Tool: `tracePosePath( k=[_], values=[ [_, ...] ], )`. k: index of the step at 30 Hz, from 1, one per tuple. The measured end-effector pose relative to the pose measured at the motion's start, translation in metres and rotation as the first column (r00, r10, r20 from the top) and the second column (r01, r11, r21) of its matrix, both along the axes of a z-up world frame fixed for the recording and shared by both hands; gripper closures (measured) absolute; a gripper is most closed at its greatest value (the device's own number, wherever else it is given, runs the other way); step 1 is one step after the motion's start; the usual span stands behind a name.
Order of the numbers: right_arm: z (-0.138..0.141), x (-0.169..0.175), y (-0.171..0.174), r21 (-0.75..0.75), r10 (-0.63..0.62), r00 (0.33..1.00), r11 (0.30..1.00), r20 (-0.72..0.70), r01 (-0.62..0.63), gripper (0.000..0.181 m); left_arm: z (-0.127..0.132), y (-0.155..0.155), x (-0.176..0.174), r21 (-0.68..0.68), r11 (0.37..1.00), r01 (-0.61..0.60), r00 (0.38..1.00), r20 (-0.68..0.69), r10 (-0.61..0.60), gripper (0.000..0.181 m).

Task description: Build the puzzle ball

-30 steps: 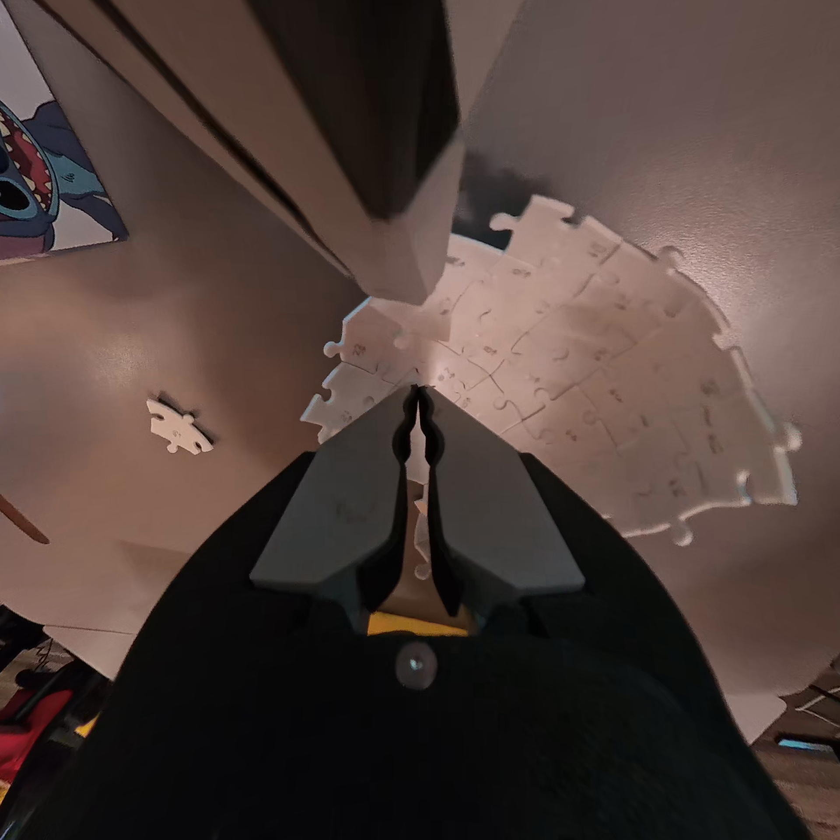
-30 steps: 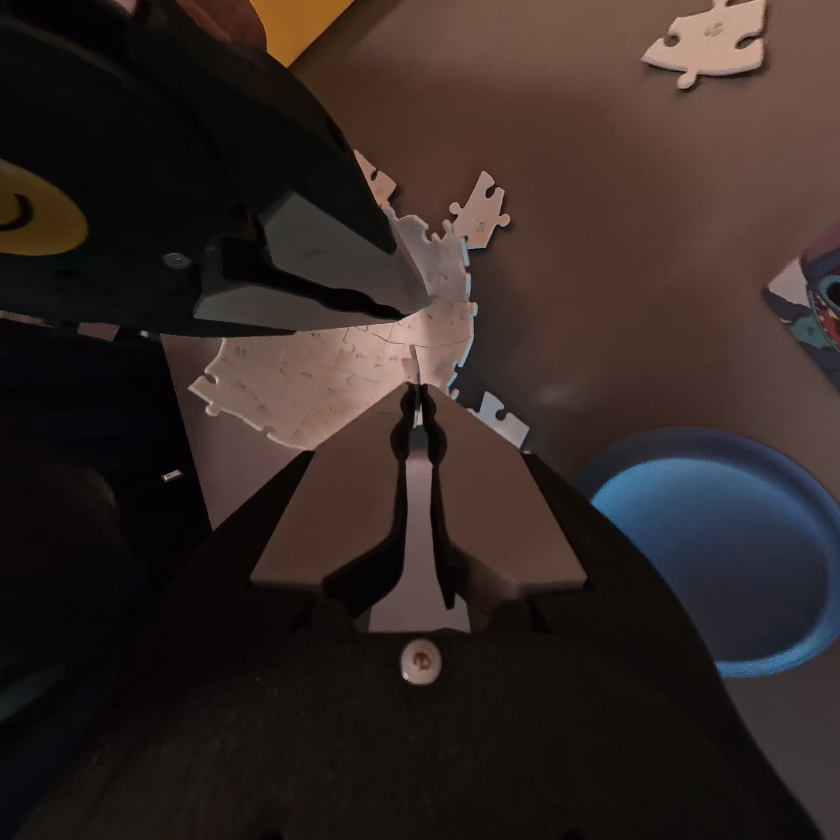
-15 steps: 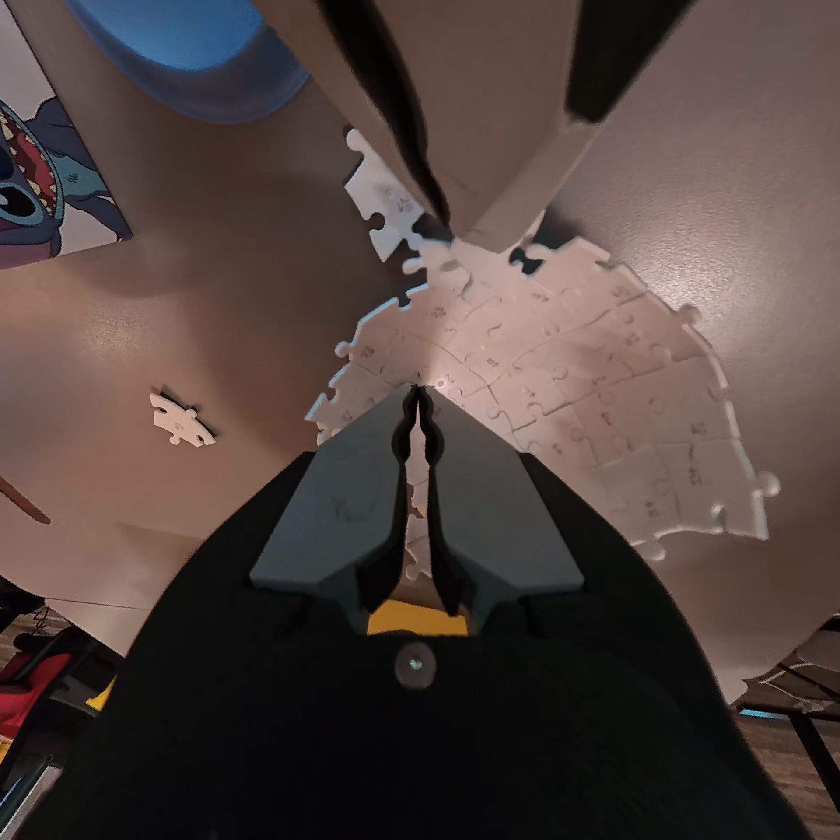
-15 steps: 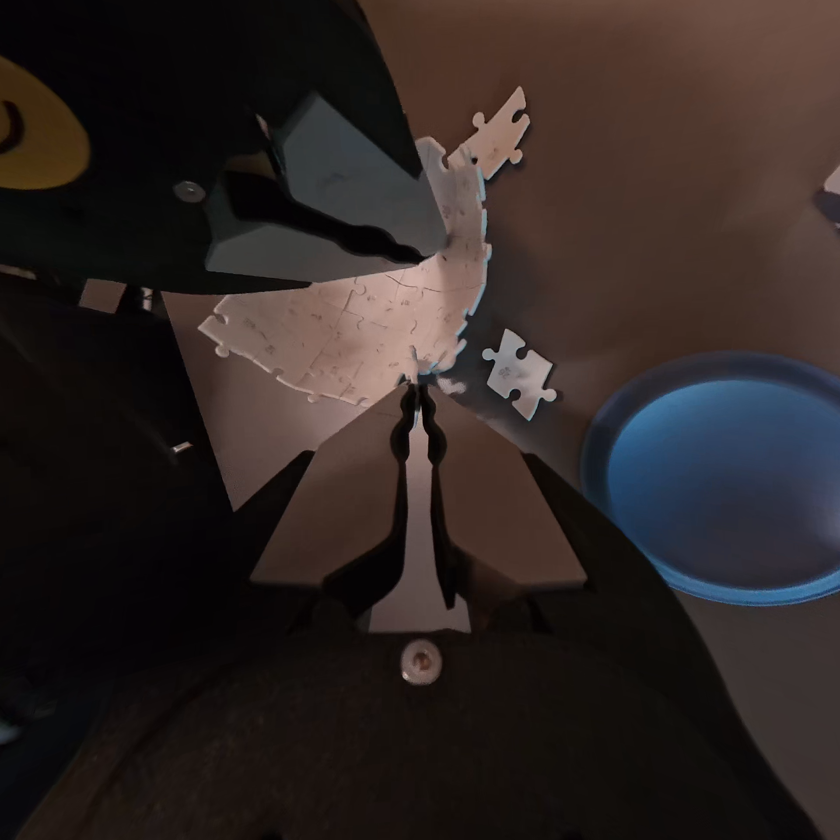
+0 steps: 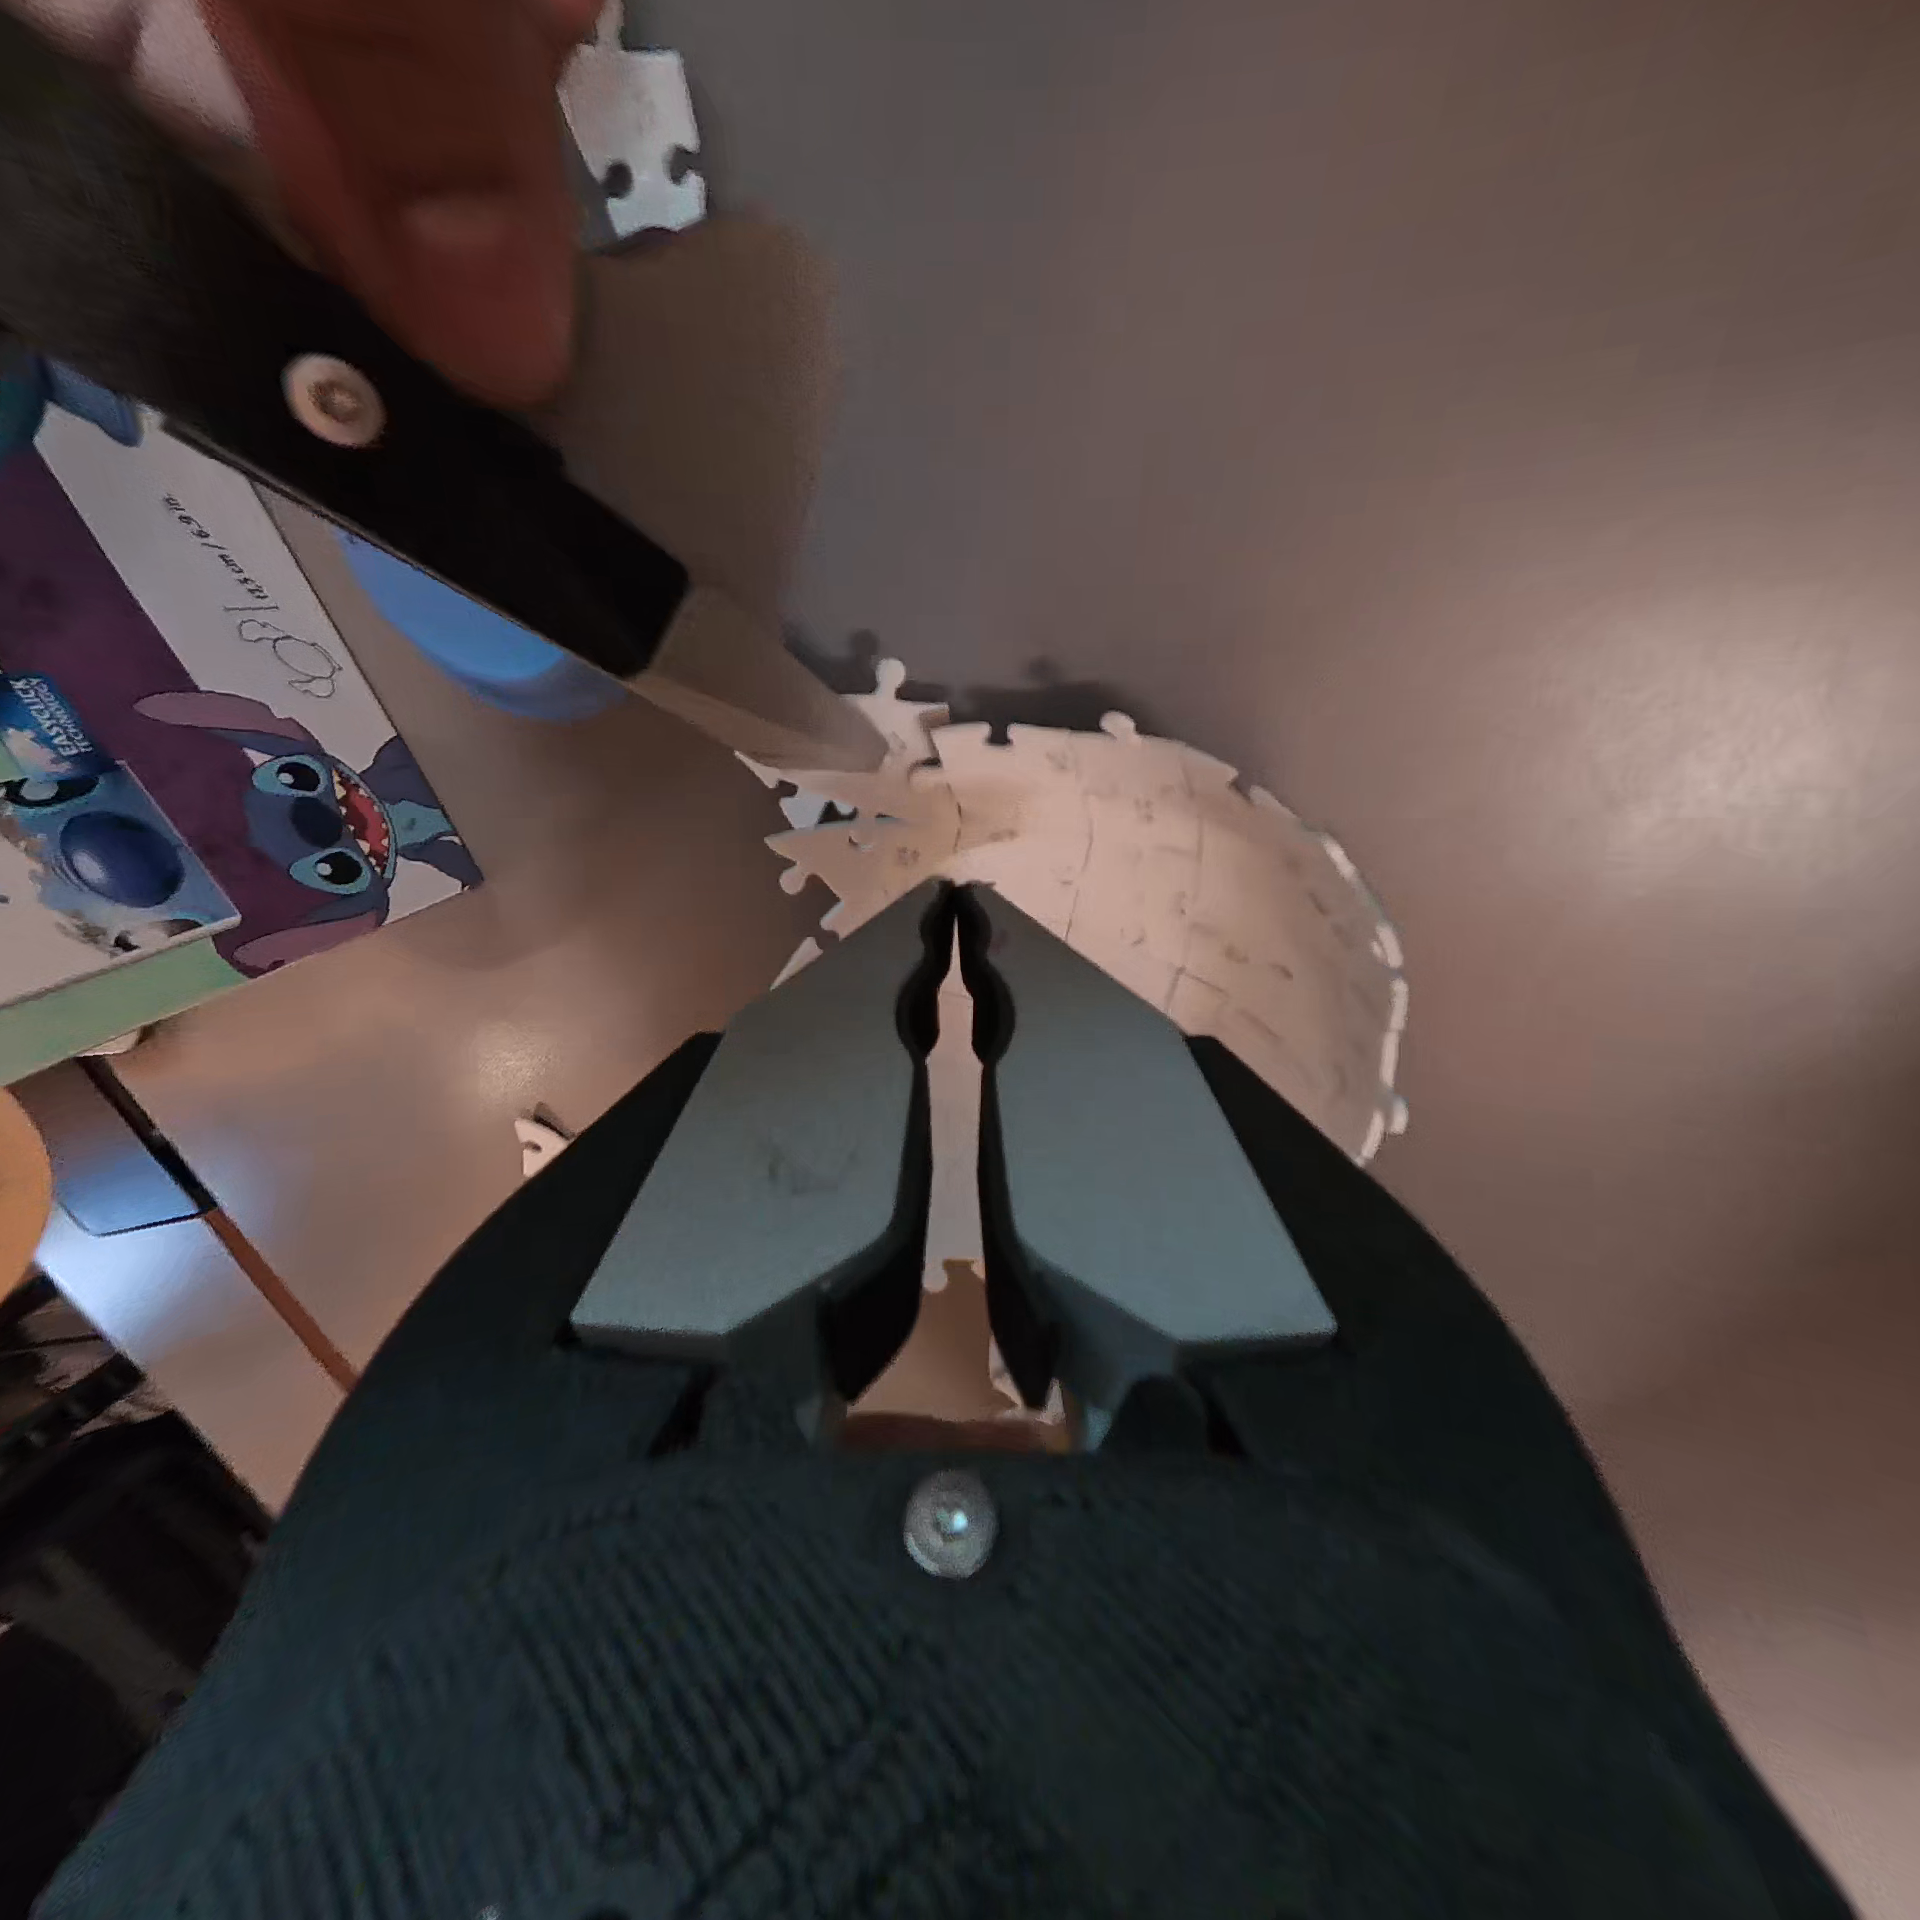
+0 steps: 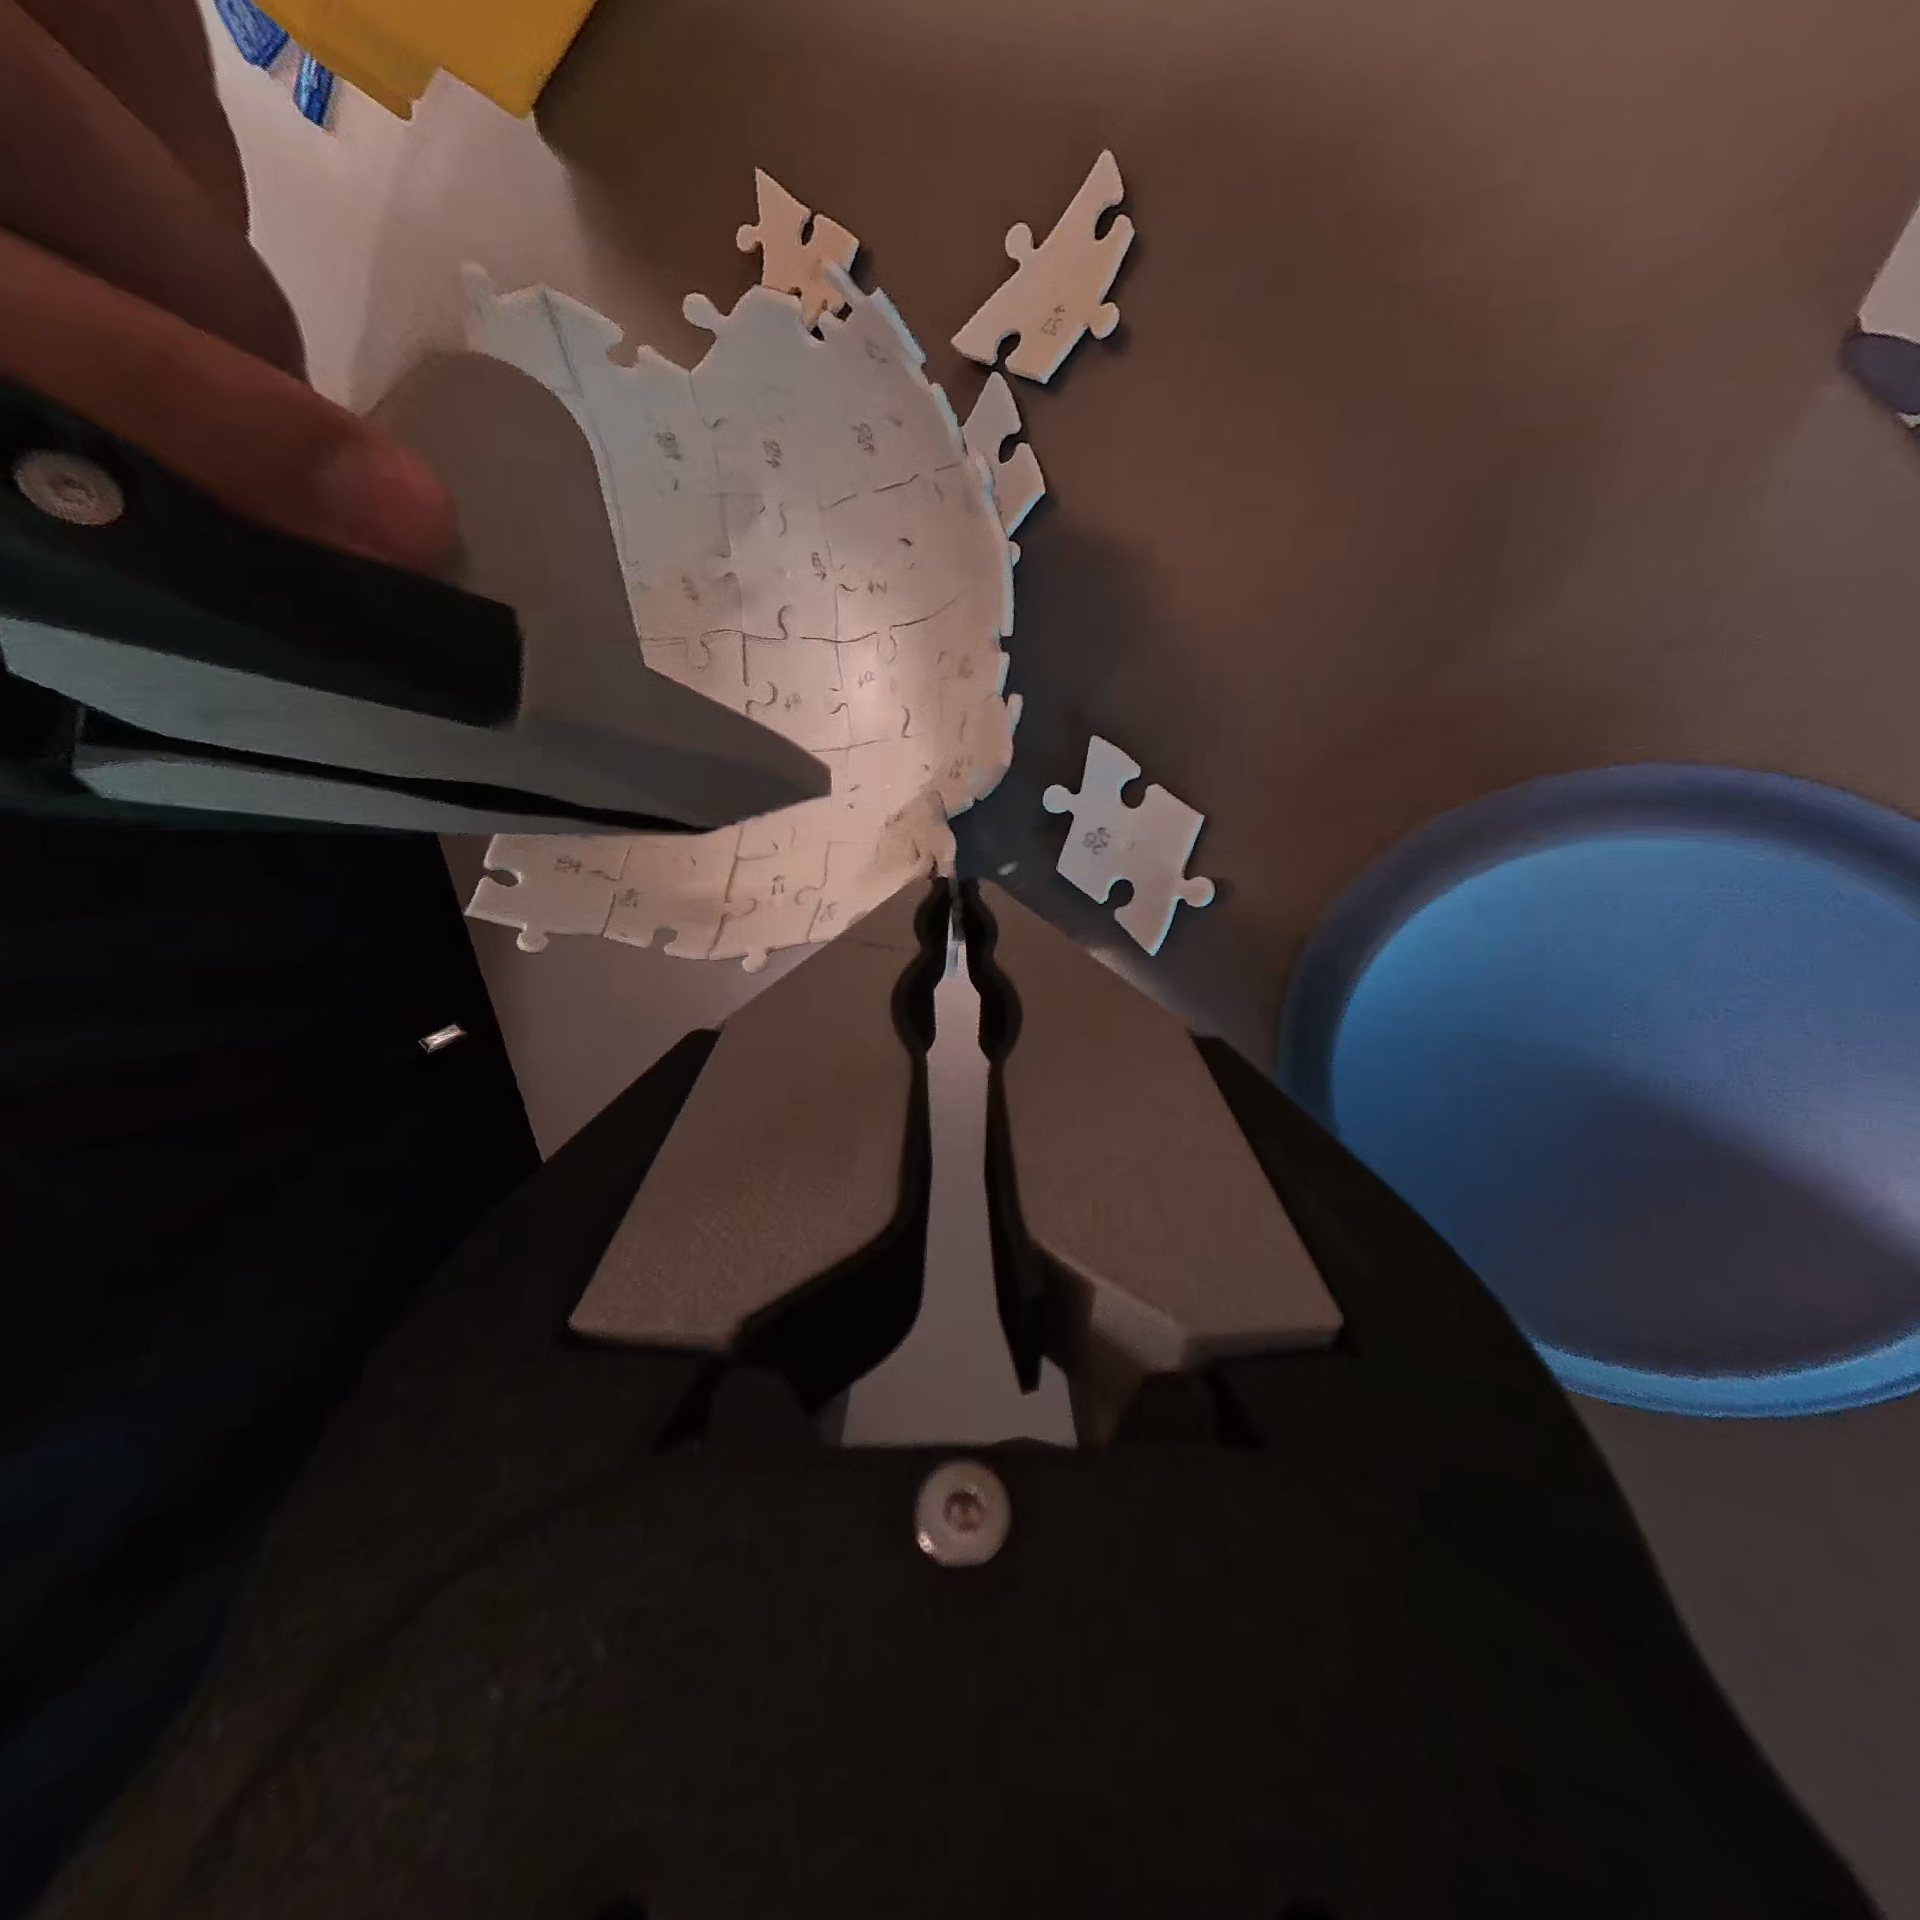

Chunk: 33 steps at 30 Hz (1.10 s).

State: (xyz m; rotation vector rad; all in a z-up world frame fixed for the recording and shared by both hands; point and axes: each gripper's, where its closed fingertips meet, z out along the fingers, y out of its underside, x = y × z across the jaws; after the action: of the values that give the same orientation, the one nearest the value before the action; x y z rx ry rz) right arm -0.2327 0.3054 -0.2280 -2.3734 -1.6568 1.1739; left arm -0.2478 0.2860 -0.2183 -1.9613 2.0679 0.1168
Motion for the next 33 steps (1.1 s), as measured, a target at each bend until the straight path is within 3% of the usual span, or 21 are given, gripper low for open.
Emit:
tracePosePath(
  k=[5,7,9,18,33],
  values=[
    [0.000,-0.002,0.000,-0.008,0.006,1.000,1.000,-0.007,-0.006,0.181,-0.004,0.001,-0.014,-0.016,0.999,-0.045,0.996,-0.077,0.044,0.181],
    [-0.001,-0.002,0.000,-0.013,0.007,1.000,1.000,-0.008,-0.007,0.181,-0.006,0.006,-0.014,-0.037,0.995,-0.089,0.992,-0.095,0.085,0.171],
    [-0.002,-0.002,0.000,-0.018,0.004,1.000,1.000,-0.011,-0.004,0.181,-0.010,0.012,-0.014,-0.032,0.994,-0.104,0.989,-0.108,0.100,0.178],
    [-0.006,0.000,-0.002,-0.033,-0.002,1.000,0.999,-0.014,0.001,0.181,-0.027,0.014,-0.008,-0.019,0.998,-0.059,0.984,-0.168,0.055,0.181],
    [0.000,0.014,0.010,-0.106,-0.049,0.997,0.993,-0.052,0.044,0.181,-0.032,0.016,-0.007,-0.057,0.998,-0.032,0.961,-0.275,0.015,0.181]
  ],
)
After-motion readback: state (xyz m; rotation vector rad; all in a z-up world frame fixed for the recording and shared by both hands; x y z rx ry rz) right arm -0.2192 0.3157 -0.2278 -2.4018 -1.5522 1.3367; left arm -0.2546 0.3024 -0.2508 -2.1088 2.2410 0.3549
